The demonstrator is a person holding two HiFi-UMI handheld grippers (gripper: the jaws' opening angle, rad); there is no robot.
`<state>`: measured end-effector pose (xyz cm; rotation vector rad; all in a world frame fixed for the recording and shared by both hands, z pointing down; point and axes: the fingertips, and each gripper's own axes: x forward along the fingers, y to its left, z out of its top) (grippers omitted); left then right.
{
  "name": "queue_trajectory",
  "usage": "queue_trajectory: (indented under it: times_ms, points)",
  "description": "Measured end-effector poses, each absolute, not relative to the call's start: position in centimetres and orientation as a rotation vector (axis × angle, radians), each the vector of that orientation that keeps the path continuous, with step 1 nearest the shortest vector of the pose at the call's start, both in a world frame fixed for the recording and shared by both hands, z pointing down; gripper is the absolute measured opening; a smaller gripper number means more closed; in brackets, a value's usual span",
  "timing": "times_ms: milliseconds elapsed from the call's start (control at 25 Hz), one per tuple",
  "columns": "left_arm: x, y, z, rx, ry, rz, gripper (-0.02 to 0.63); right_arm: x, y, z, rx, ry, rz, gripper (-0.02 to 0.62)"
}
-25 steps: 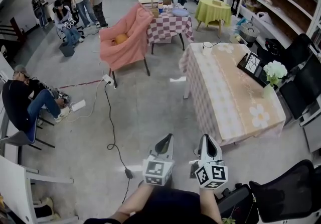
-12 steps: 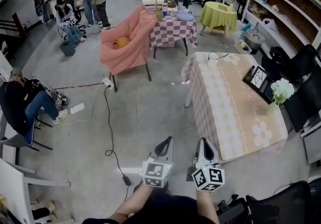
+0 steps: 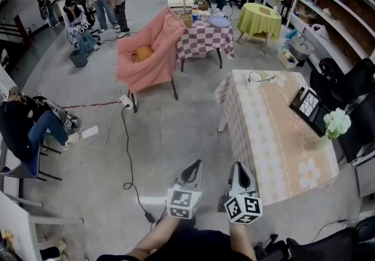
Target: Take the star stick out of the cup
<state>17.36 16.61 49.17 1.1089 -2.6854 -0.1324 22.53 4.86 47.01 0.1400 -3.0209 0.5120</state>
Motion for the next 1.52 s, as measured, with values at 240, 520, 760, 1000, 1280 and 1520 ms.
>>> queue_trajectory:
  times_ms: [240, 520, 760, 1000, 1280, 1520]
  points:
    - [13.2, 15.3, 48.3, 1.125, -2.685, -0.137, 0.009, 18.6, 3.4, 46.3, 0.166, -3.020, 0.515, 0.005]
    - [8.3, 13.6, 47.2, 1.155, -2.697, -0.146, 0.009, 14.4, 1.6, 45.3, 0.198, -3.037, 0.502, 0.005]
    - [5.1, 12.8, 46.6, 1.182, -2.701, -0.145, 0.009, 11.5, 0.5, 44.8, 0.247, -3.052, 0.500, 0.005]
    - [2.2, 13.0, 47.0, 1.165, -2.704, -0.149, 0.009, 8.9, 0.6, 45.1, 0.252, -3.055, 0.499, 0.005]
    - [0.1, 12.6, 47.4, 1.200, -2.694, -0.153, 0.009, 7.4, 0.1, 45.4, 0.308, -3.063, 0.487, 0.005]
    - [-1.2, 12.5, 47.5, 1.221, -2.681, -0.138, 0.009, 6.3, -0.1, 45.9, 0.348, -3.062, 0.507, 0.005]
